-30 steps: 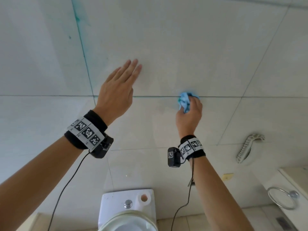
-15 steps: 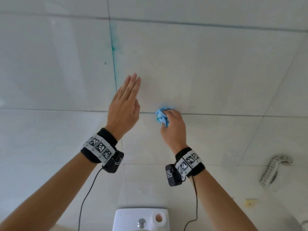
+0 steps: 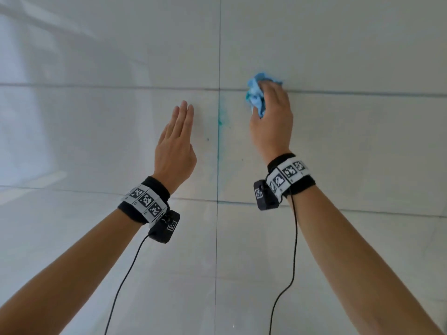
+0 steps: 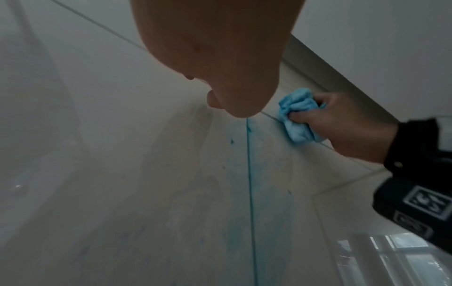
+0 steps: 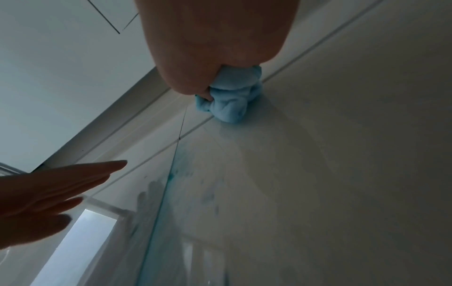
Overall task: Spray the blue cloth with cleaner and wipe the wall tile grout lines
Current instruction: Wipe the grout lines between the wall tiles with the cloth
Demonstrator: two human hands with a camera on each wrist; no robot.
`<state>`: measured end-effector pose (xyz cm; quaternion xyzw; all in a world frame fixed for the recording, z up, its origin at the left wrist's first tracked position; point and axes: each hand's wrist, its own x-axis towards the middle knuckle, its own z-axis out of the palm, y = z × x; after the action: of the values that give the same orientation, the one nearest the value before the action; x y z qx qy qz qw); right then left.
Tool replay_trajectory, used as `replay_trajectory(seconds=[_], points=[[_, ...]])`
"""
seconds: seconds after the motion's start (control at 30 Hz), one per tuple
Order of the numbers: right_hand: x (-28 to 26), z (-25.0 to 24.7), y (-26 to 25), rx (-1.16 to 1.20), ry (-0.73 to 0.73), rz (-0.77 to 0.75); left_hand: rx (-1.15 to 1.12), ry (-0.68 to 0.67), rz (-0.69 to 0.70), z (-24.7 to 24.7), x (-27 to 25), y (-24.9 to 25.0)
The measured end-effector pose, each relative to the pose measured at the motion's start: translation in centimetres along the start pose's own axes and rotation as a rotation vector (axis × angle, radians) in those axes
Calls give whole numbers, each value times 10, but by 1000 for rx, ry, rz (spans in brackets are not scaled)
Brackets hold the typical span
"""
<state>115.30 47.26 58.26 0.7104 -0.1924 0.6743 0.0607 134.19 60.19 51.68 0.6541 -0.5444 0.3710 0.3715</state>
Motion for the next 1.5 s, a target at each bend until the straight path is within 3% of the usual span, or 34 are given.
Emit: replay_trajectory(seconds=[0.17,0.33,0.5,0.7,0.83,1.0,1.07,1.23,1.33,1.5], points=[[64,22,-15,-22,44,-56,23,61,9,-8,46,-19],[42,34,-11,-8,-43,-169,49,136,-14,-30,82,-27],[3,33,-10,-78,-259,-363,84,28,10,-32,98,-22],[24,31,-16,-70,-275,-340,77,34,16,-25,98,-25],[6,37,-17,5,-272,-273,46,63,26,-17,96,-30],[-30,34,-7,-95,-496,-488,29,33,27,-22,95,-32],[-24,30,-6,-118,-517,-530,36,13,32,-27,95,-34],[24,31,-19,-24,-385,-327,39,-4,45,-32,91,-36],[6,39,-21,-29,-371,-306,37,-8,55,-32,86,-40],[-20,33,-24,-97,-470,-541,39,-40,56,-35,74,-43]])
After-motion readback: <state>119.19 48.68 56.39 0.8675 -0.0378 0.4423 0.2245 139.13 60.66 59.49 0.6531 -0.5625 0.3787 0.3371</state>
